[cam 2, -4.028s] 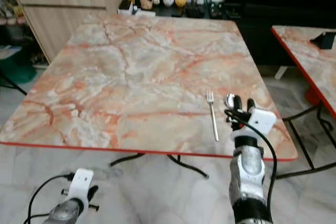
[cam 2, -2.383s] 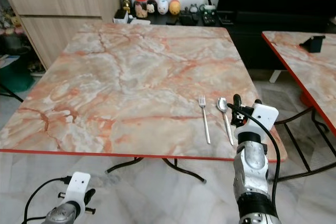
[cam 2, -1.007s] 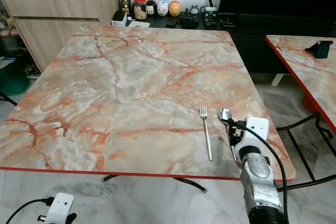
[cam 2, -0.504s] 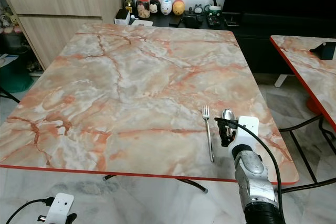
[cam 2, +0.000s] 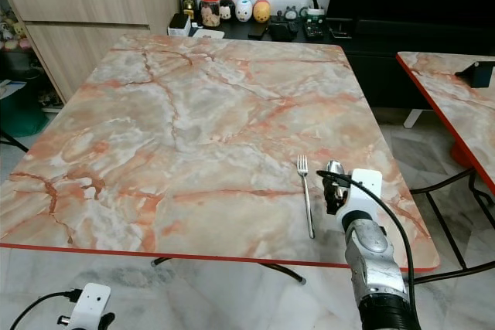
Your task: Setting the table
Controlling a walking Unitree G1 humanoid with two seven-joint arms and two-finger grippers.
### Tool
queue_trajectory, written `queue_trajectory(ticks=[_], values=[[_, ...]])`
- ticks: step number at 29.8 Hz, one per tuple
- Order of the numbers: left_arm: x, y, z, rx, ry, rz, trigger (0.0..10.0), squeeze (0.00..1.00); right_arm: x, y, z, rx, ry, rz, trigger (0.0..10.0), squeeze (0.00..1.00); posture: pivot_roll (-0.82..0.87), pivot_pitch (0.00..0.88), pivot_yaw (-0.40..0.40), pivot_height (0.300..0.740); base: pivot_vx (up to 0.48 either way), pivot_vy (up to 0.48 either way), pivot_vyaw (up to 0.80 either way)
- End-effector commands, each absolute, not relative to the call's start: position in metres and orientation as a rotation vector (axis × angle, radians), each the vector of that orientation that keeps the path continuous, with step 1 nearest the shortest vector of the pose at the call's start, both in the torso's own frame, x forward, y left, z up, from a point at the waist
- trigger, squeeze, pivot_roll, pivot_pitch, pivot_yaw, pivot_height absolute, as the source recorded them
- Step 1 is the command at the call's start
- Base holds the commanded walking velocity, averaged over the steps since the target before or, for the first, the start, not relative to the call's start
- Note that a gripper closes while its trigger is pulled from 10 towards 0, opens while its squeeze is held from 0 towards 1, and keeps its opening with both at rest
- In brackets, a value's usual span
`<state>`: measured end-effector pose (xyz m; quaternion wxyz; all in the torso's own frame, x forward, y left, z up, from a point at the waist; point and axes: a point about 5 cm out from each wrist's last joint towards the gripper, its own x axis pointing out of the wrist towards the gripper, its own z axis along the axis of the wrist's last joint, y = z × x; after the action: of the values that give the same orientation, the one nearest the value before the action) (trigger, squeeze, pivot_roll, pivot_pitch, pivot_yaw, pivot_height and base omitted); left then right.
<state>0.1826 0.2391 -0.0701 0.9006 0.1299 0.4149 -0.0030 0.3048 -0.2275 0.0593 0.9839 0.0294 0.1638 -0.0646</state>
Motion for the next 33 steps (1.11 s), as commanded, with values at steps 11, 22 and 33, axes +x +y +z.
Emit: queue_trajectory(ticks=[11,22,33], values=[[0.181,0.236,-0.072,0.272,0.864,-0.020,10.0,0.00,0.303,-0.233,0.051,0.100,0.371,-0.186,10.0,0.00,0.06,0.000,-0.029,0.740,0.000,0.000,0.00],[0.180,0.236,-0.072,0.271,0.868,-0.018,10.0,0.00,0.299,-0.233,0.043,0.132,0.404,-0.183,10.0,0.00,0.06,0.000,-0.029,0.740,0.000,0.000,0.00],[0.178,0.233,-0.074,0.263,0.882,-0.023,10.0,0.00,0.299,-0.227,0.038,0.144,0.429,-0.141,0.0,0.00,0.06,0.000,-0.031,0.740,0.000,0.000,0.00]])
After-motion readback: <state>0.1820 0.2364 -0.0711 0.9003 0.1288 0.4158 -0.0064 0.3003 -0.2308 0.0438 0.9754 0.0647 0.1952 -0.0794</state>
